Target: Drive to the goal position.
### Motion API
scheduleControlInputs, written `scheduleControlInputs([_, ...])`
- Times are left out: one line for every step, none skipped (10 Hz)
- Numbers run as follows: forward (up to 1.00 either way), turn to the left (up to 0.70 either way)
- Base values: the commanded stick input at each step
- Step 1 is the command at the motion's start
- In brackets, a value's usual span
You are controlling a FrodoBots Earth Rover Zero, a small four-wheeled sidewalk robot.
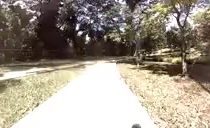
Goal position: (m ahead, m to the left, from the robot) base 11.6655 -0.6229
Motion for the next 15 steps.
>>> scheduleControlInputs([0.5,0.0])
scheduleControlInputs([0.5,0.0])
scheduleControlInputs([0.5,0.0])
scheduleControlInputs([0.5,0.0])
scheduleControlInputs([0.5,0.0])
scheduleControlInputs([0.5,0.0])
scheduleControlInputs([0.5,0.0])
scheduleControlInputs([0.5,0.0])
scheduleControlInputs([0.5,0.0])
scheduleControlInputs([0.5,0.0])
scheduleControlInputs([0.5,0.0])
scheduleControlInputs([0.5,0.0])
scheduleControlInputs([0.5,0.0])
scheduleControlInputs([0.5,0.0])
scheduleControlInputs([0.5,0.0])
